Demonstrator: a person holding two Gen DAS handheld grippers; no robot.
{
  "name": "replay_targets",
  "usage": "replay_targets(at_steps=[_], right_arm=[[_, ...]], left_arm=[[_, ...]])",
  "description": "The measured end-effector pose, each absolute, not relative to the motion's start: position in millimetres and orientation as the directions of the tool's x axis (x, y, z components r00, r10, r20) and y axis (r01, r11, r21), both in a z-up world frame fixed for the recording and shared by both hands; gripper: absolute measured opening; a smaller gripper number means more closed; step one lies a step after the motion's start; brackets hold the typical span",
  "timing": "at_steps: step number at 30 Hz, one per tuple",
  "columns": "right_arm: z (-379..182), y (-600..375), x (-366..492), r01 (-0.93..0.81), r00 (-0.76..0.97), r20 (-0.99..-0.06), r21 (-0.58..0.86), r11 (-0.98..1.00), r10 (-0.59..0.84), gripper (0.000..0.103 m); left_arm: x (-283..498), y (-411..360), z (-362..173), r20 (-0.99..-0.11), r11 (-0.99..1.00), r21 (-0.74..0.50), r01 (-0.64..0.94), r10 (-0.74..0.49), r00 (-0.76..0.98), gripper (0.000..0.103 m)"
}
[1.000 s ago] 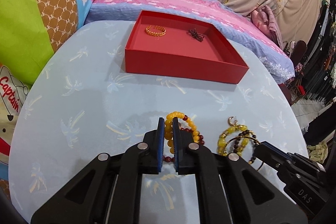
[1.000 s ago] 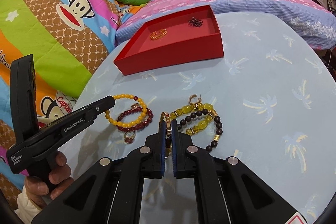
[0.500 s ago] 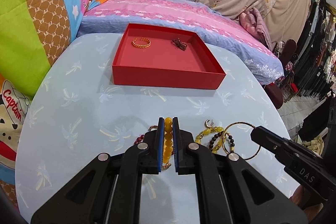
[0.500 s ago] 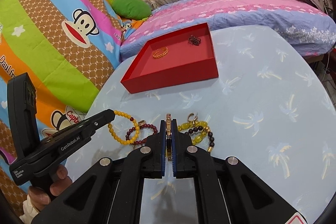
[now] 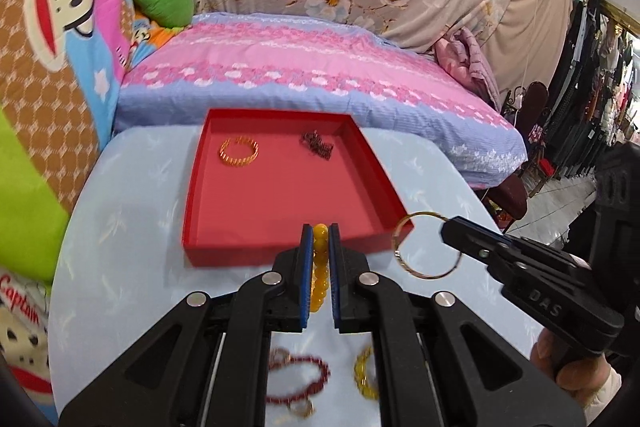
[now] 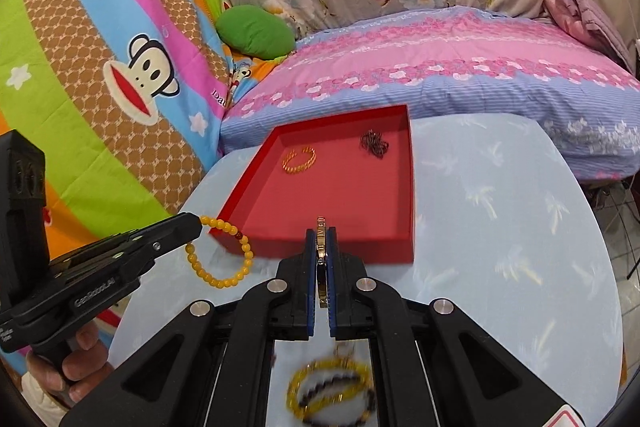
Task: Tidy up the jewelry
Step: 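Carry both bracelets into the red box and open both tools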
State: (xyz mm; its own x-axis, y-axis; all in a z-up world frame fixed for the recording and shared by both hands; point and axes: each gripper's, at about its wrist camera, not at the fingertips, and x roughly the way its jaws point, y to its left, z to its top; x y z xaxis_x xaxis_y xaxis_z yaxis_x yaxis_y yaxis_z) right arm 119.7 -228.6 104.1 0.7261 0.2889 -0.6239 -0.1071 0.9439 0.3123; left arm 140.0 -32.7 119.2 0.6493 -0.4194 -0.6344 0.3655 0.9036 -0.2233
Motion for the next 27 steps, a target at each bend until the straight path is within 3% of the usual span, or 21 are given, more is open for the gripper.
replay_targets(at_steps=[15,27], right_arm=[[68,-230,286,-0.061,0.614,-0.726,0.350,0.935,0.312,0.004],[37,-218,322,-0.001,0.544,-0.816,0.235,0.972,0.198,0.008]], left_arm=[[276,-39,91,-0.669,0.911,-0.248,0.329,-0.406,0.622,0.007],[313,-22,49,-0.742,0.952,-0.180,0.248,-0.297,0.601,0.008]])
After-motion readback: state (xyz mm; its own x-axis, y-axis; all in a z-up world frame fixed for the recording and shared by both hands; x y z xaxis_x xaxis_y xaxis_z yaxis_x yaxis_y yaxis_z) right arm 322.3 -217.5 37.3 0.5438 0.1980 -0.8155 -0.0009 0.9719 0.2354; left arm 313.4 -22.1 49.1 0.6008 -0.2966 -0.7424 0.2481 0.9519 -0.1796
